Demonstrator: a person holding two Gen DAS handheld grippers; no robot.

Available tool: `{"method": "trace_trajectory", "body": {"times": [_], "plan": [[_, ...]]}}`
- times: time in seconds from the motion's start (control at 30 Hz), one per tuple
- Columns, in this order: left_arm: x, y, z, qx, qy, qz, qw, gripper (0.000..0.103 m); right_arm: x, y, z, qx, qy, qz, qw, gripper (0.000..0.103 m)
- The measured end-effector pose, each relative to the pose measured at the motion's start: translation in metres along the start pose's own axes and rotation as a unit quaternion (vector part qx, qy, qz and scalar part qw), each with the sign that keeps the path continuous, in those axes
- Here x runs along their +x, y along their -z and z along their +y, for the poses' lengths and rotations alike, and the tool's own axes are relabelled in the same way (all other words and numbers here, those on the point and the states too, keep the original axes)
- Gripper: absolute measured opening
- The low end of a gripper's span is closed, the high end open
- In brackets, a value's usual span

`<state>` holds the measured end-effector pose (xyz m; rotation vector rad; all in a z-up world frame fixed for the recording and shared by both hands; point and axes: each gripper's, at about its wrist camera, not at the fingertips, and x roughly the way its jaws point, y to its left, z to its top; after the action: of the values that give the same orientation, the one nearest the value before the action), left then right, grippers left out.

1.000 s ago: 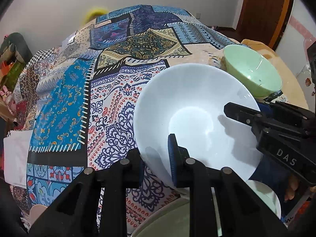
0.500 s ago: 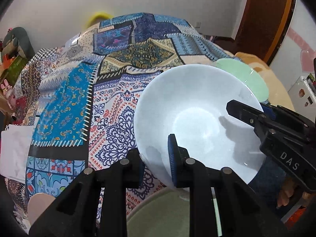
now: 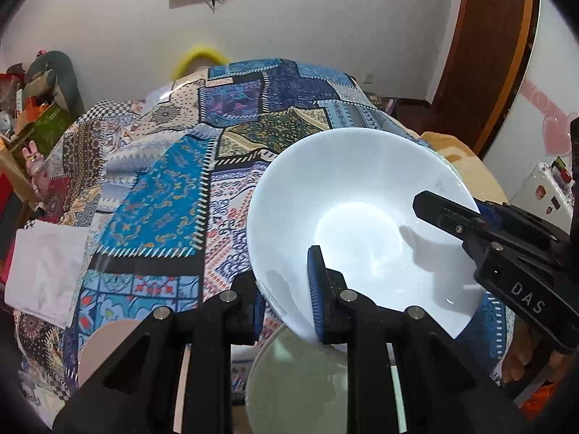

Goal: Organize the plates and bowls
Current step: 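Carry the white bowl with the left tool toward the stack in the right tool, then lower the white bowl with the left tool into the pink bowl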

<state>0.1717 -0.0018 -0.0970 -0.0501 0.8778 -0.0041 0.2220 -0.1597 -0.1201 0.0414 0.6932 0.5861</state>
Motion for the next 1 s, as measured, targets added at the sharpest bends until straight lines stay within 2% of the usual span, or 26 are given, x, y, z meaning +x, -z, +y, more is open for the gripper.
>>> {"method": "trace_trajectory", "body": {"times": [0.5,1.0], "plan": [[-0.060,0.035,0.060,-0.039,-0.030,-0.020,0.9986,0.020,-0.006,0.010,0.070,-0.041,-0.038,-0.006,0.998,0.024],[-0.079,0.083,0.123,-0.085,-0.049,-0.009,0.9951,0.020,0.019,0.035,0.125,-0.059,-0.080,0.035,0.994,0.024]]}}
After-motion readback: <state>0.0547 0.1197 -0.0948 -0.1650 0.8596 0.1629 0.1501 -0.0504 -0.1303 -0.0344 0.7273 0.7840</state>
